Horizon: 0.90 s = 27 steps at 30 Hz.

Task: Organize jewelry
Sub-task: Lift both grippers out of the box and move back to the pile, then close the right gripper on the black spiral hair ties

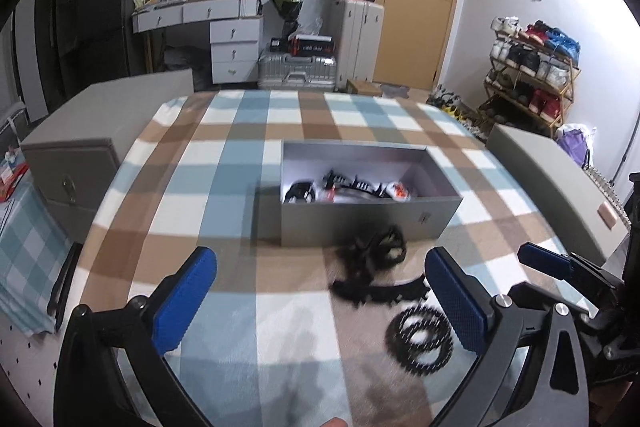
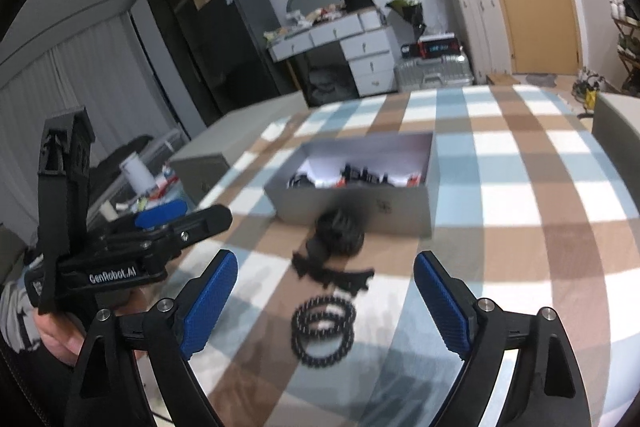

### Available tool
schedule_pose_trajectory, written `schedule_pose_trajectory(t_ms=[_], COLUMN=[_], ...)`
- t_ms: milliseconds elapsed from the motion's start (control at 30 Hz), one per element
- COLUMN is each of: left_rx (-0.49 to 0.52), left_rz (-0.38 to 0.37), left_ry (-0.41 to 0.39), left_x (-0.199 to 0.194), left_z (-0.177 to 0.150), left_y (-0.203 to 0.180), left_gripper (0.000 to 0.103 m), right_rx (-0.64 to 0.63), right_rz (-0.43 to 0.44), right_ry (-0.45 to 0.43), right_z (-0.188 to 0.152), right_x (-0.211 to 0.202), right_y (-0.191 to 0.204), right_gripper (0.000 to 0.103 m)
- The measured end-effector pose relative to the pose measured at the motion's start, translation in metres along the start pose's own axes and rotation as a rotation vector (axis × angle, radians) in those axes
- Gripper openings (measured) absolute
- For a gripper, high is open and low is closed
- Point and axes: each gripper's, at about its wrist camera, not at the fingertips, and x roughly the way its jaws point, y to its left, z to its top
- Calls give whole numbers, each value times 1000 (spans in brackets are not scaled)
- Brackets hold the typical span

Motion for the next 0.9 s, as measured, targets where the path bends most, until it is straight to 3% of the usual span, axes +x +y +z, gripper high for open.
schedule_pose_trajectory(t_ms=[333, 667, 833, 900], left_rx=[-45, -64, -70, -71], left_rz=[14, 25, 25, 25], left_ry=[102, 130, 130, 131], left_x=[6, 5, 4, 3], left_z=[-27, -39, -42, -42], left_y=[20, 32, 36, 37], left_gripper=[101, 101, 101, 101], right_rx=[-9, -11, -26, -39], right_rz=[16, 4, -19, -37], right_ry=[122, 202, 221, 227], right_z=[-30, -32, -31, -31], right_x=[29, 58, 65, 67], right_y=[2, 6, 9, 11], right_gripper=[90, 90, 86, 80])
